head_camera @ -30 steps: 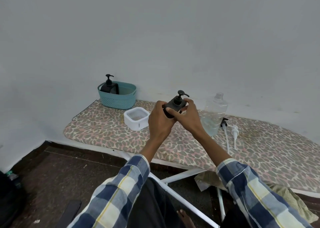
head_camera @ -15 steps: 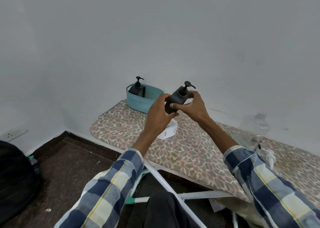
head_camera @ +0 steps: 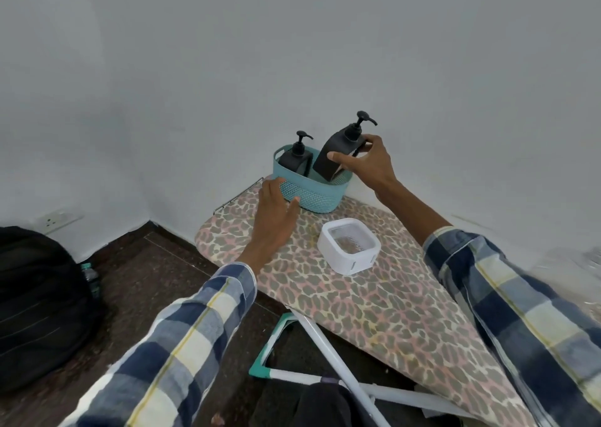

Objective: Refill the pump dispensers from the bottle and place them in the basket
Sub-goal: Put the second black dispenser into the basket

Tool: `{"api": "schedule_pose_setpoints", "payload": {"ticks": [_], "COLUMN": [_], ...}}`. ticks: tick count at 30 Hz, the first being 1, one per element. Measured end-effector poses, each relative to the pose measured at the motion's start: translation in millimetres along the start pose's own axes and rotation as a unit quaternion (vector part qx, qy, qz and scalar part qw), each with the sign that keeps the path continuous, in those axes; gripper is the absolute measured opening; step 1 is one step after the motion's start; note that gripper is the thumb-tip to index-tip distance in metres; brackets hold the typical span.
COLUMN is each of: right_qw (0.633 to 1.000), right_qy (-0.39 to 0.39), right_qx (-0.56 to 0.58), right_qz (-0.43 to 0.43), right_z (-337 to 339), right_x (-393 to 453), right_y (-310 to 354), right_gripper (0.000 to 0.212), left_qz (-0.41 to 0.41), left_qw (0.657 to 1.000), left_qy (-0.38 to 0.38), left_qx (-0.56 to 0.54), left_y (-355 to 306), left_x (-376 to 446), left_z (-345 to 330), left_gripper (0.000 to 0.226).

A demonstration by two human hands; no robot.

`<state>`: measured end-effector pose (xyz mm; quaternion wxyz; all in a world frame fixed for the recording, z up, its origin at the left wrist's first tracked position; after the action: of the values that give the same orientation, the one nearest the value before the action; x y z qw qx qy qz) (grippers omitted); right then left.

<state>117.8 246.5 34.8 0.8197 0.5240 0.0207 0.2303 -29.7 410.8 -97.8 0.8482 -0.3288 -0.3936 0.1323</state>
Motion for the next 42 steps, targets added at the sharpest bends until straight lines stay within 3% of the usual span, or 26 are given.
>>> {"api": "schedule_pose_setpoints", "payload": {"ticks": [8, 15, 19, 23, 26, 28, 30, 32, 35, 38, 42], "right_qw": [0.996, 0.976, 0.967, 0.965, 0.959, 0.956, 0.956, 0.964, 0.979, 0.989, 0.992], "right_qy": [0.061, 0.153, 0.19, 0.207, 0.216, 0.197, 0.164, 0.116, 0.031, -0.01, -0.04], "right_qx": [-0.062, -0.149, -0.161, -0.154, -0.183, -0.219, -0.244, -0.237, -0.194, -0.13, -0.084], "right_qz": [-0.034, -0.045, -0.059, -0.047, -0.021, 0.0, 0.012, 0.021, 0.051, 0.07, 0.086], "right_z": [-45, -77, -91, -90, -92, -94, -91, -81, -57, -34, -6], "right_x": [43, 53, 54, 51, 47, 44, 40, 34, 17, -11, -49], "right_y": [-22, -26, -25, -22, -20, -16, -14, -13, -12, -17, -36], "right_gripper": [0.091, 0.049, 0.054, 0.021, 0.026, 0.038, 0.033, 0.041, 0.032, 0.048, 0.034], "left_qz": [-0.024, -0.036, -0.026, -0.028, -0.025, -0.026, -0.027, -0.029, -0.029, -0.028, -0.025], "left_qw": [0.999, 0.998, 0.999, 0.998, 0.998, 0.998, 0.997, 0.997, 0.997, 0.996, 0.995], "left_qy": [0.02, 0.037, 0.032, 0.031, 0.037, 0.04, 0.042, 0.043, 0.044, 0.047, 0.043], "left_qx": [0.013, 0.03, 0.033, 0.039, 0.046, 0.051, 0.054, 0.056, 0.064, 0.069, 0.089], "left_y": [10, 8, 10, 7, 8, 10, 10, 11, 10, 8, 0], "left_x": [11, 8, 8, 7, 8, 7, 6, 6, 6, 4, 2], "left_z": [-13, -14, -13, -12, -12, -14, -15, -15, -15, -15, -11], "left_gripper": [0.068, 0.073, 0.076, 0.079, 0.082, 0.084, 0.085, 0.085, 0.086, 0.087, 0.084]}}
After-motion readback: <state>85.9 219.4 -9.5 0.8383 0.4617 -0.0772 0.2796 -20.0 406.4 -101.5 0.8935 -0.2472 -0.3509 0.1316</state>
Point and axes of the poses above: each hand's wrist, its own x-axis towards the middle knuckle, its own z-axis out of the back of the hand, y = z × x, the point moved 6 cm from there along x, towards the middle knuckle, and after that the axes turned 7 degrees about -z, right-handed, at the moved point
